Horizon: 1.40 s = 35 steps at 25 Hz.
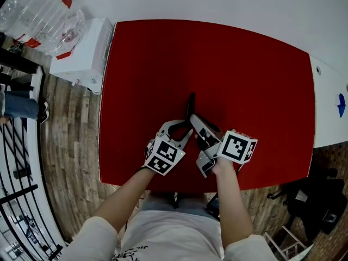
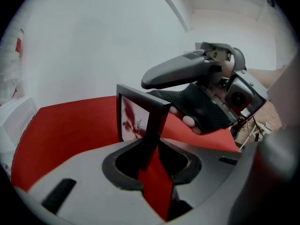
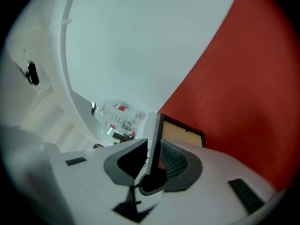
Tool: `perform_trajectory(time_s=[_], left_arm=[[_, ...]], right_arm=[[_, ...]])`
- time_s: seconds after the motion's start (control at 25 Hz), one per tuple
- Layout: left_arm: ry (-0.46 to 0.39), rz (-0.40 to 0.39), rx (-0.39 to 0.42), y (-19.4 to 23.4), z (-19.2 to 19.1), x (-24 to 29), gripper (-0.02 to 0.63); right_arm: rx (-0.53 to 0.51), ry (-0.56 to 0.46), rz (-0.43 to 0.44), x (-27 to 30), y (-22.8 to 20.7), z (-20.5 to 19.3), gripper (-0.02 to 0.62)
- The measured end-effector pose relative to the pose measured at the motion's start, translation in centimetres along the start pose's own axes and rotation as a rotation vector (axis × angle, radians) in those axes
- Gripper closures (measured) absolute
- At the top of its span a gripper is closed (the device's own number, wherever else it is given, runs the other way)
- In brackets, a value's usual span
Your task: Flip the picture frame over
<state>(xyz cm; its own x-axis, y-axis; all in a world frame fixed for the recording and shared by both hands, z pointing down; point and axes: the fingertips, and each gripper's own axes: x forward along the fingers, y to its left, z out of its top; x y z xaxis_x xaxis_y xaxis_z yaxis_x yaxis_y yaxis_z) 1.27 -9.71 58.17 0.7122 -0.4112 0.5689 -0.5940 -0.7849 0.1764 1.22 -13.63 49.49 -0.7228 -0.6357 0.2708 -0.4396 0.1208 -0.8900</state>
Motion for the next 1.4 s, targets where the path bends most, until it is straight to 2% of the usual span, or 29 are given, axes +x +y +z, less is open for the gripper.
perform_trajectory(time_s=[0.2, 0.32, 0.56, 0.88, 1.12, 1.28, 1.4], left_arm=[[0.000, 0.006, -0.010, 0.0, 0.0, 0.0, 0.497], [0.005, 0.005, -0.006, 0.0, 0.0, 0.0, 0.497], [0.006, -0.006, -0.014, -0.3, 0.1, 0.3, 0.497], [-0.024, -0.049, -0.034, -1.1, 1.0, -0.4, 0.497], [-0.031, -0.001, -0.131, 0.8, 0.8, 0.0, 0.509], [0.021, 0.033, -0.206, 1.8, -0.8, 1.7, 0.570], [0.068, 0.059, -0.242, 2.2, -2.1, 3.0, 0.585]], right_arm=[[-0.306, 0.055, -0.215, 0.7, 0.4, 1.3, 0.471], [-0.392, 0.111, -0.293, 1.2, -0.4, 0.6, 0.469], [-0.412, 0.120, -0.308, 1.1, -0.8, 0.3, 0.488], [-0.330, 0.071, -0.326, -1.2, -2.4, 2.0, 0.522], [-0.357, 0.077, -0.365, -2.5, -4.0, 3.2, 0.529], [-0.350, 0.070, -0.393, -3.6, -5.6, 3.8, 0.531], [-0.341, 0.067, -0.405, -4.1, -6.8, 4.1, 0.531]])
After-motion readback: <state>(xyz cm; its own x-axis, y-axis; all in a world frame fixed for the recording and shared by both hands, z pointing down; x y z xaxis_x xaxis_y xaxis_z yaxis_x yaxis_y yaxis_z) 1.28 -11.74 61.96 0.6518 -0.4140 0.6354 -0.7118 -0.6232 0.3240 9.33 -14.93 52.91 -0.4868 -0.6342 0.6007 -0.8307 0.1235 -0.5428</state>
